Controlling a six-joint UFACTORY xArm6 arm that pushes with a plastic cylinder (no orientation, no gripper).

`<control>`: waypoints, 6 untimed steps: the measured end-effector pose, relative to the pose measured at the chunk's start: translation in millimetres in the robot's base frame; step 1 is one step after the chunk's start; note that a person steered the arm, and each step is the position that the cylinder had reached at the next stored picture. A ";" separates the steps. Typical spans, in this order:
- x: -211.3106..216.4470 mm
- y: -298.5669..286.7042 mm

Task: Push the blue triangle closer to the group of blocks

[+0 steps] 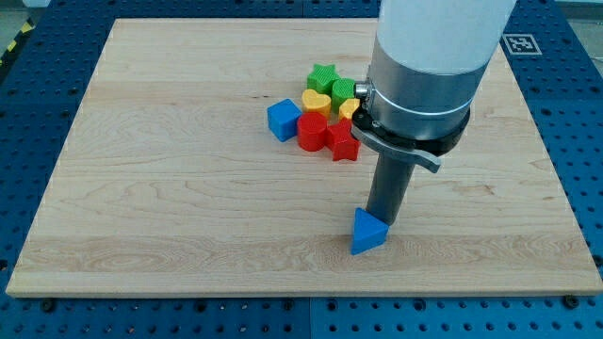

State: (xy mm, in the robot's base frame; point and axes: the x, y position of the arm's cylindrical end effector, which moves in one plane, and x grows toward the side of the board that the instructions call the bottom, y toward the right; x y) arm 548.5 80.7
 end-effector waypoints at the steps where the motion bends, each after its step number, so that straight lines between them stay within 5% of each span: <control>1: 0.4 -0.5; 4: 14.8 17.9; 5: 38.2 53.0; 6: 68.7 24.2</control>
State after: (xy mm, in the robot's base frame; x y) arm 617.2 104.9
